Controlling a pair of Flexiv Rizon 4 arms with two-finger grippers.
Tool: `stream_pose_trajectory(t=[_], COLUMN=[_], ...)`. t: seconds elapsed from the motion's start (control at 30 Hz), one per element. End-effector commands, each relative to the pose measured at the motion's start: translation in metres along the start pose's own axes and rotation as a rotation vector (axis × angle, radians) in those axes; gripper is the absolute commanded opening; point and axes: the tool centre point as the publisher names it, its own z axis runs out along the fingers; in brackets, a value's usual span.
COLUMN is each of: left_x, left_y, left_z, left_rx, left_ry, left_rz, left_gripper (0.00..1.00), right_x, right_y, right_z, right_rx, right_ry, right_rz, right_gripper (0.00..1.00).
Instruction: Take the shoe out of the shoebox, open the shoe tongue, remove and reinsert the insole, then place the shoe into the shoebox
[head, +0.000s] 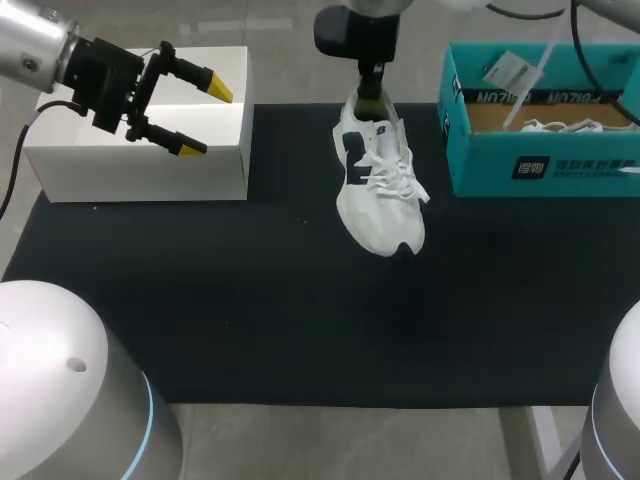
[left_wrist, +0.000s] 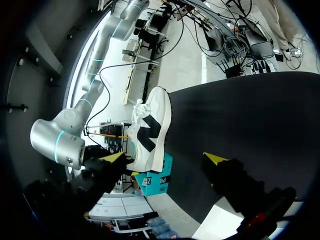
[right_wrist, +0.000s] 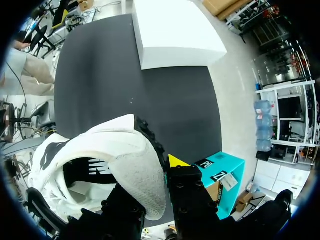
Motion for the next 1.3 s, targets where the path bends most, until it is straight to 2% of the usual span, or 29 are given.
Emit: stream_pose_trajectory(t=[0.03,0.1,0.3,0.5,1.03,1.1,1.3], left_x=[0.0,0.0,0.0,0.0,0.0,0.0,0.0], left_y=[0.001,0.001,0.001,0.001,0.001,0.001,0.001], left_z=[0.0,0.0,0.0,0.0,0.0,0.0,0.0], left_rx=[0.001,0.001,0.001,0.001,0.001,0.001,0.001], left_ry=[0.003,0.003,0.003,0.003,0.003,0.003,0.003], left_rz=[0.0,0.0,0.0,0.0,0.0,0.0,0.0], left_gripper=[1.0,1.0,1.0,1.0,1.0,1.0,1.0], right_x=[-0.01,-0.015,-0.032,-0.041,-0.041,-0.042,-0.07], right_y=[0.006,0.005,0.004,0.006,0.006,0.004,-0.029], right_z=[-0.032,-0.047,-0.093,-0.115,-0.115,-0.111,-0.105], right_rx=[0.062,0.076,0.03,-0.02,-0.02,0.006,0.046], right_ry=[0.034,0.023,-0.02,-0.062,-0.062,-0.05,-0.052], right_rz=[0.015,0.02,0.028,0.052,0.052,0.047,0.099], right_gripper=[0.0,0.0,0.0,0.0,0.0,0.0,0.0])
